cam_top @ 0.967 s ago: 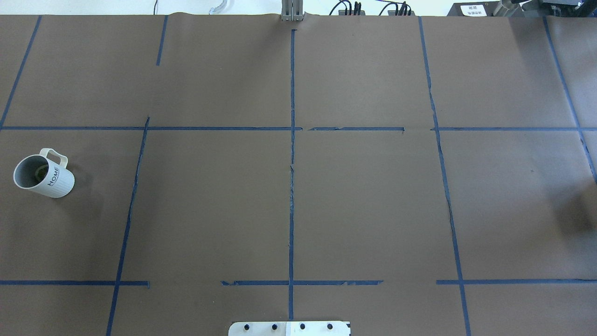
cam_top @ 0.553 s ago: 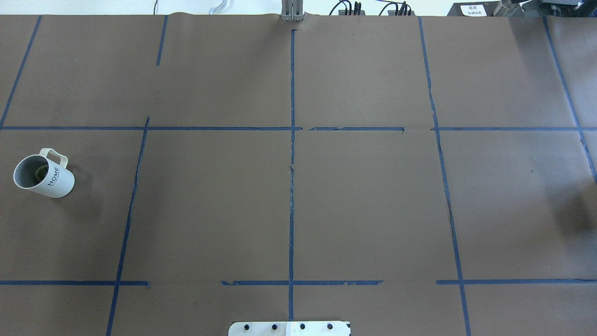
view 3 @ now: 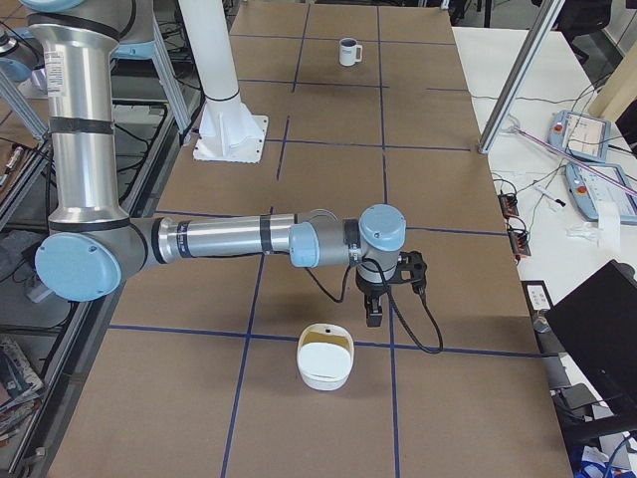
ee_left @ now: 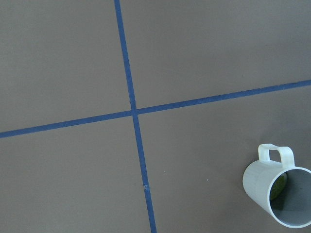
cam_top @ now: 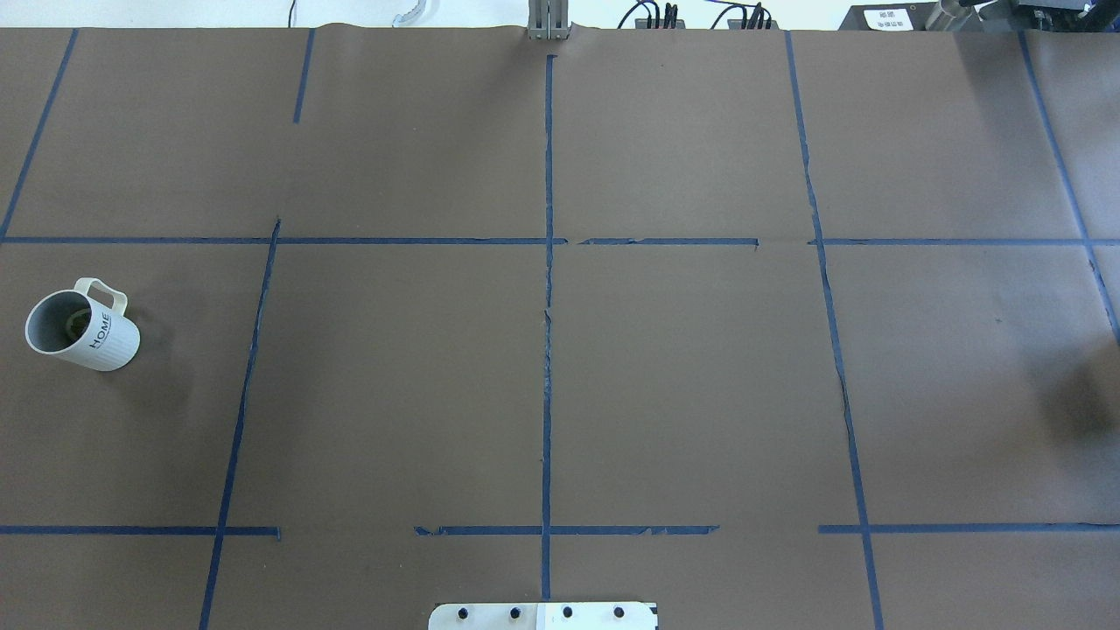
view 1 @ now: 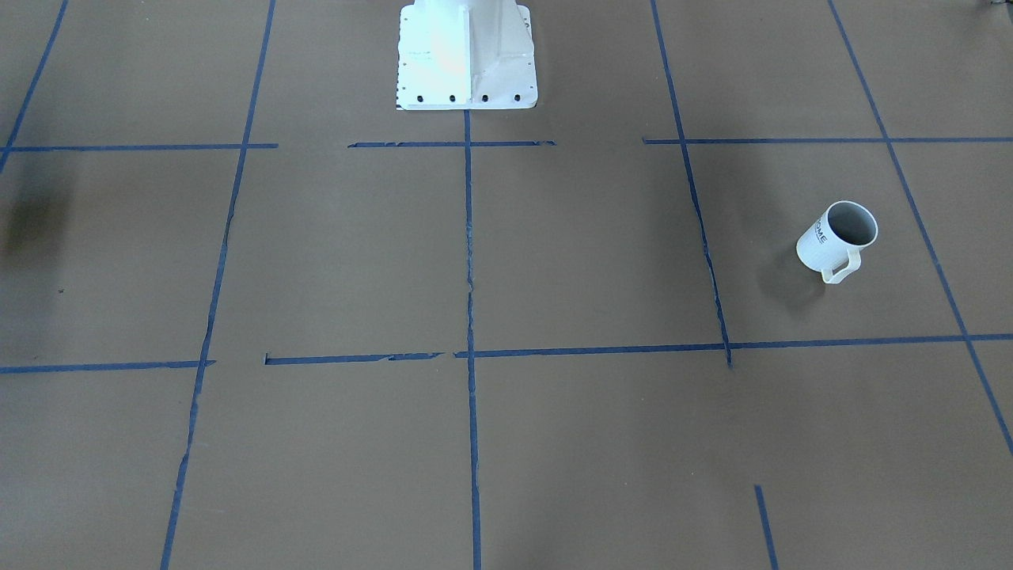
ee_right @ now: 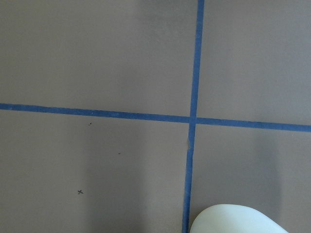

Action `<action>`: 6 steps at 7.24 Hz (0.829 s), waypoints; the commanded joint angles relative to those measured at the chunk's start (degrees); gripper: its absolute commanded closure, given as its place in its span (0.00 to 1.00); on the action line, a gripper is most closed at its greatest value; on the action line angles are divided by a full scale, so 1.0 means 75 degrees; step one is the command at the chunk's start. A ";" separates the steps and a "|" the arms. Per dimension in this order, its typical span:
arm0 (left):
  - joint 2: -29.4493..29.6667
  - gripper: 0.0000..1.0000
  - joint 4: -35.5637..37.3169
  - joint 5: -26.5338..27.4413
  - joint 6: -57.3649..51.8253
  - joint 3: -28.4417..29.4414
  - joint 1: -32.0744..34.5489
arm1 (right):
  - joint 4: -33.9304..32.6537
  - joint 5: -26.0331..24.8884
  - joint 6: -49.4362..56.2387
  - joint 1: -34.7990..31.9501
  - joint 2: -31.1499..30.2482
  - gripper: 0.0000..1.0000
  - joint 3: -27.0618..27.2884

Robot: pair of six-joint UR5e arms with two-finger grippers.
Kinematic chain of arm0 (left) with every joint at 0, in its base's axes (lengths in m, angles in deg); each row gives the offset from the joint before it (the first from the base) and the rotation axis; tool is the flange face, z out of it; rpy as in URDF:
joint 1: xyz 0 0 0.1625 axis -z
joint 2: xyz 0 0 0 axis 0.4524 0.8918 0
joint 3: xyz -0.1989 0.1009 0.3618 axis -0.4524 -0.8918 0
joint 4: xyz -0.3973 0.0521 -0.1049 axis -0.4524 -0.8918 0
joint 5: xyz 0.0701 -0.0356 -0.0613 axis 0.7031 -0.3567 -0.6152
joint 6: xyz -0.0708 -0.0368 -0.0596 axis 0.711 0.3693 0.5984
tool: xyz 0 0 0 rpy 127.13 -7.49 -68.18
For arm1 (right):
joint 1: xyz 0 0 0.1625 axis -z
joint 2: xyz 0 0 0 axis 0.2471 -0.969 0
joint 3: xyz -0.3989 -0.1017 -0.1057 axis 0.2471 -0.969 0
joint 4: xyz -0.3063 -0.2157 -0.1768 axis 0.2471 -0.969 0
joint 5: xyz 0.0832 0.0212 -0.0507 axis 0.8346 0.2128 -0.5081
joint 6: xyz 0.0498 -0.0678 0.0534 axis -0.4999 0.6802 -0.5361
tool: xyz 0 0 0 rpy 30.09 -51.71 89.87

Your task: Left arm hands cup to right arm to dump lemon

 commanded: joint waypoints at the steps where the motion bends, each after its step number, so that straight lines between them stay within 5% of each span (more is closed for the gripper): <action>1: -0.0010 0.00 -0.0023 -0.0253 0.0029 -0.0172 -0.0335 | 0.0549 0.0133 -0.0084 0.0007 -0.0076 0.00 0.0181; 3: -0.0231 0.00 -0.0859 -0.0337 0.1708 -0.0161 -0.1259 | 0.0550 0.0133 -0.0200 0.0031 -0.0076 0.00 0.0194; 6: -0.1181 0.00 -0.4383 0.0764 0.5184 0.0072 -0.2701 | 0.0562 0.0133 -0.0213 0.0031 -0.0111 0.00 0.0217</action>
